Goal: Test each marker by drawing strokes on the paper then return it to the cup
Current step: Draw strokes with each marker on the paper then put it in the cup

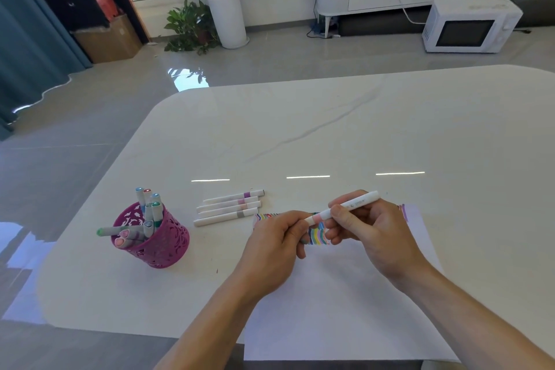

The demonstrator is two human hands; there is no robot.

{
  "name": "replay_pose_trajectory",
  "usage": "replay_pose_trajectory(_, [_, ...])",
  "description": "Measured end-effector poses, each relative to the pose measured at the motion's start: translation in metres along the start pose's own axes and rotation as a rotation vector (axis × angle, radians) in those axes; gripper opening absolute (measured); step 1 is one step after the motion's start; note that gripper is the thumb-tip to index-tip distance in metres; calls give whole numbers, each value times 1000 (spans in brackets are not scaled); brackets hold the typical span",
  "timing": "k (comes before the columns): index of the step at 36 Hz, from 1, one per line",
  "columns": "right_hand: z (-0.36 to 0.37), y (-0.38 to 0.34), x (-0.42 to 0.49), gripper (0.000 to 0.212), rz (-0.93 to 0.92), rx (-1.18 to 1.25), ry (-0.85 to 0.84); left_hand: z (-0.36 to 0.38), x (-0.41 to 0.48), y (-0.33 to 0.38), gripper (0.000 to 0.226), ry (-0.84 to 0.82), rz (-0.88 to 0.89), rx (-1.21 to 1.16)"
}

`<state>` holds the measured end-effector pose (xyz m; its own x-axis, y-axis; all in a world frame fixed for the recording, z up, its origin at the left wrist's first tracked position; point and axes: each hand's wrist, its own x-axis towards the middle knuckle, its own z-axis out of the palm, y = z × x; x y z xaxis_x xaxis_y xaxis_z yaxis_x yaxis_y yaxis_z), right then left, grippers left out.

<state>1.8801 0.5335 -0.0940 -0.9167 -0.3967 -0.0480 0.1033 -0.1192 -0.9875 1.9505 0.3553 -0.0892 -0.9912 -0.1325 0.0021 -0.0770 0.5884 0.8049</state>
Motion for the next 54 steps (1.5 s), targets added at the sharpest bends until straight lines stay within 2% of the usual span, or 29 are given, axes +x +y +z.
replay_pose_trajectory(5, [2,3,-2,9,21,17,3,-3,0,1,31,-7,13,16])
replay_pose_trajectory(13, [3,-1,0,14,108,8,-54,-4,4,0,20,72,-62,-231])
replay_pose_trajectory(20, [-4,4,6,15,320,22,99,-10,3,1,19,225,-119,-374])
replay_pose_trajectory(25, [-11,10,9,10,359,-86,150,-20,2,8,8,360,-130,-479])
replay_pose_trajectory(29, [-10,14,9,7,374,-130,158,-29,-1,6,4,502,-97,-382])
replay_pose_trajectory(35, [-12,19,10,7,407,-159,151,-54,-10,3,9,769,104,-35])
replay_pose_trajectory(40, [-12,20,12,7,405,-168,151,-79,-20,-3,23,896,246,215])
replay_pose_trajectory(44, [-11,20,11,7,393,-189,147,-98,-27,-4,28,969,301,289])
replay_pose_trajectory(47, [-10,20,11,7,388,-196,150,-108,-32,-7,32,989,302,307])
replay_pose_trajectory(54, [-11,24,12,7,384,-205,151,-123,-39,-22,27,964,159,343])
